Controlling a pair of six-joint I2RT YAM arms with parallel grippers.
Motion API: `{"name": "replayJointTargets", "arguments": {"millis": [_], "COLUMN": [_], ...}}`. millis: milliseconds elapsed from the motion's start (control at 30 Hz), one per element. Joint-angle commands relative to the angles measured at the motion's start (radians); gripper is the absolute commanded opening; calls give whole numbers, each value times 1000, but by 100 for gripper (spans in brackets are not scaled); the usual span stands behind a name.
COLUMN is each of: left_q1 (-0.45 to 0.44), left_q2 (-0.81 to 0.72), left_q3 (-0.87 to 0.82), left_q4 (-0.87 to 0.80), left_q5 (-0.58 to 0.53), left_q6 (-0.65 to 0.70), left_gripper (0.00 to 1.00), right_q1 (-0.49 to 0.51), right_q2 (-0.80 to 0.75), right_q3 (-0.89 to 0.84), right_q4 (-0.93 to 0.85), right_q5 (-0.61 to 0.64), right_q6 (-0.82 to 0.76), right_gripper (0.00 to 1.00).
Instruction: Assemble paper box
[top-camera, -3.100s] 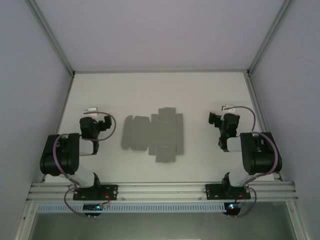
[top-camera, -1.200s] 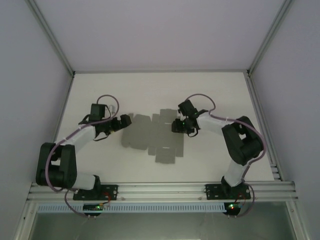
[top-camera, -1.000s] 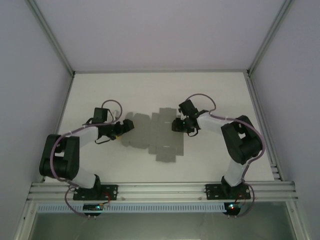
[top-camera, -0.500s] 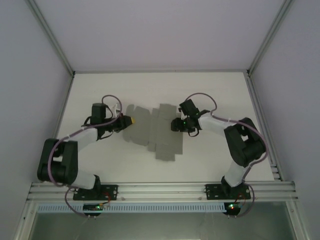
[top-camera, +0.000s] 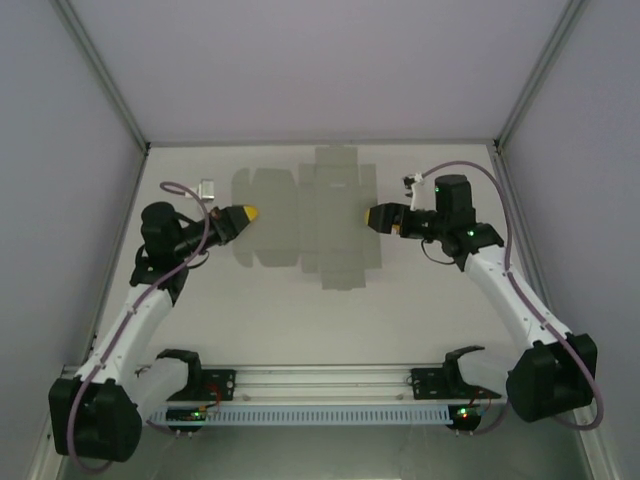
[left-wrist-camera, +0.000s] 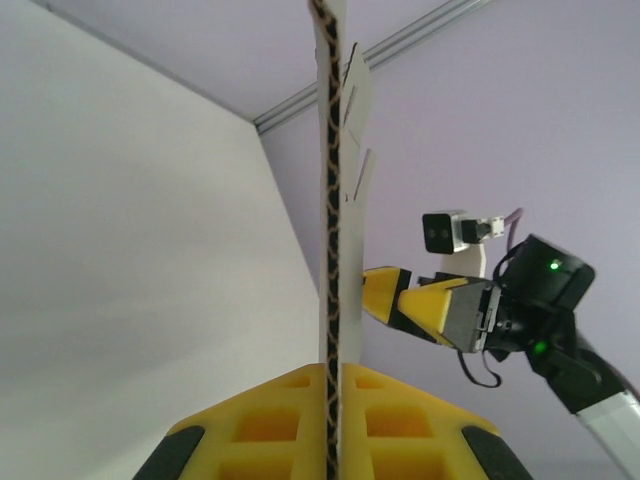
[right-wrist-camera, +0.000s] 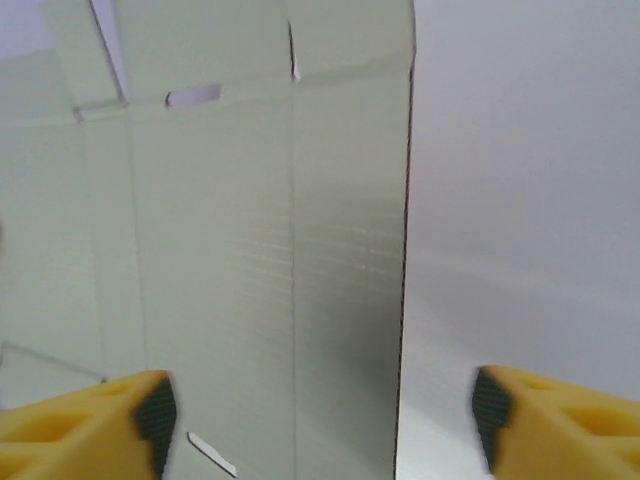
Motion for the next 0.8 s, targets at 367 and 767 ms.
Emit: {"name": "replayJointTargets", "arguments": {"millis": [367,767], "left_q1": [9,18], "left_q2": [-38,-93], "left_q3": [49,105], "left_q4": [18,-580], "left_q5": [-23,-445], "left_q6": [-56,232], "left_gripper": [0,100], "right_q1": [-18,12], "right_q2": [-52,-4], "right_q3": [-45,-7], "right_q4": [46,-180], "right_q5": [-264,27], "right_q6": [50,-140], "right_gripper": [26,0]}}
